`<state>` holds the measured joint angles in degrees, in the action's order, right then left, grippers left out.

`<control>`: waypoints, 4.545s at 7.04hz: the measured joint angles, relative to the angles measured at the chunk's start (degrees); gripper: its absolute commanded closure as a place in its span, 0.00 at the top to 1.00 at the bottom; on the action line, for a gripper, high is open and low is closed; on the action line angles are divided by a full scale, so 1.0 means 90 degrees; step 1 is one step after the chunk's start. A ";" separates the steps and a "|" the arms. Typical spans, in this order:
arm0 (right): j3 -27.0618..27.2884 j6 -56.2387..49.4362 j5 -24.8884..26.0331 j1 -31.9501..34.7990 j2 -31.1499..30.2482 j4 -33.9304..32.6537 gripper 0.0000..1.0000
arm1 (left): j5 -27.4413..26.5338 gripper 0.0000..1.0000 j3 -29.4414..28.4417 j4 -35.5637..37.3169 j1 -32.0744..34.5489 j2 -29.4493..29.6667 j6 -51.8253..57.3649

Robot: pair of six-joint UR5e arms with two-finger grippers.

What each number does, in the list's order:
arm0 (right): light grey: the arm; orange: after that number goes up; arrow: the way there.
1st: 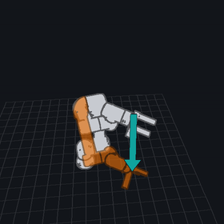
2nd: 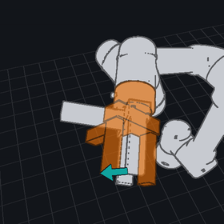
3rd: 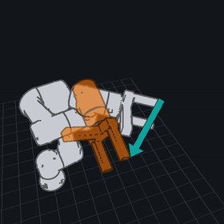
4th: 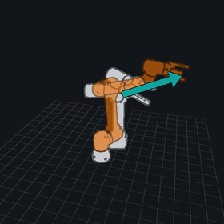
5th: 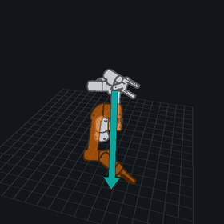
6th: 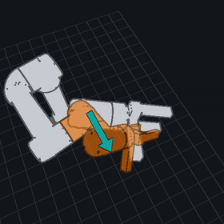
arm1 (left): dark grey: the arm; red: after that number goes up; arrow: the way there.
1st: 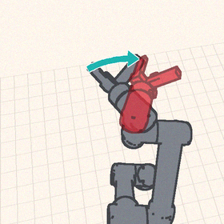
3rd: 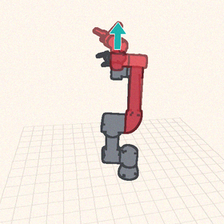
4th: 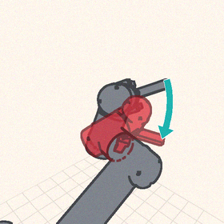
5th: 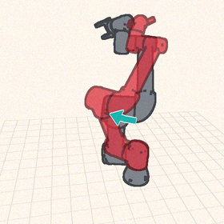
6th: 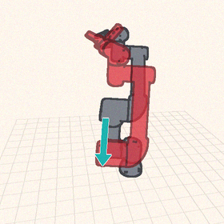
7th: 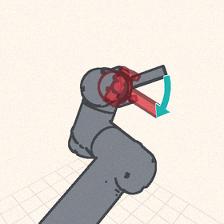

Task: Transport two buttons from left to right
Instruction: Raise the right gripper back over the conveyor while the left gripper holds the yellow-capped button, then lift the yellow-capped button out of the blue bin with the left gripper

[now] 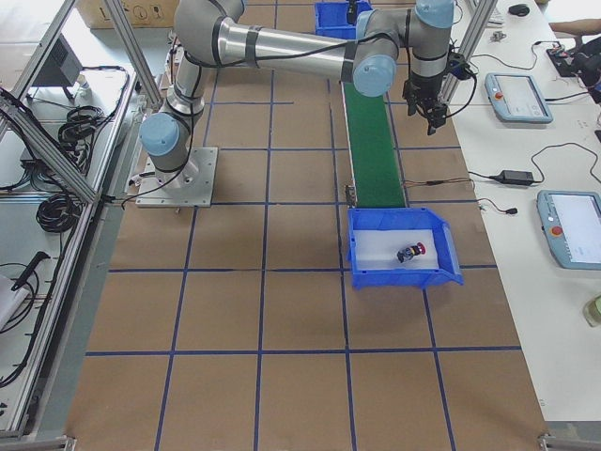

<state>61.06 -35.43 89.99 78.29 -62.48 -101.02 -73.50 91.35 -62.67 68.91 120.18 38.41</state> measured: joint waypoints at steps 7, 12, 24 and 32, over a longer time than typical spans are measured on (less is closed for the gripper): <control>0.1612 0.3472 -0.0056 0.1600 -0.1134 0.0047 1.00 | -0.0188 0.77 -0.0538 -0.0982 0.0062 -0.0218 -0.0434; 0.1800 0.3875 0.0283 0.1522 -0.1261 0.0621 1.00 | -0.0756 0.74 -0.0466 -0.0498 0.0301 -0.0112 -0.1082; 0.1995 0.3878 0.0303 0.1530 -0.1280 0.0590 1.00 | -0.1077 0.24 -0.0434 -0.0233 0.0420 0.0219 -0.1524; 0.2005 0.3861 0.0316 0.1512 -0.1271 0.0589 1.00 | -0.1153 0.22 -0.1321 -0.0469 0.0459 0.0140 -0.1569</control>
<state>79.10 -0.67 92.84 91.90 -73.92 -95.71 -83.88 79.46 -66.90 73.04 121.44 24.29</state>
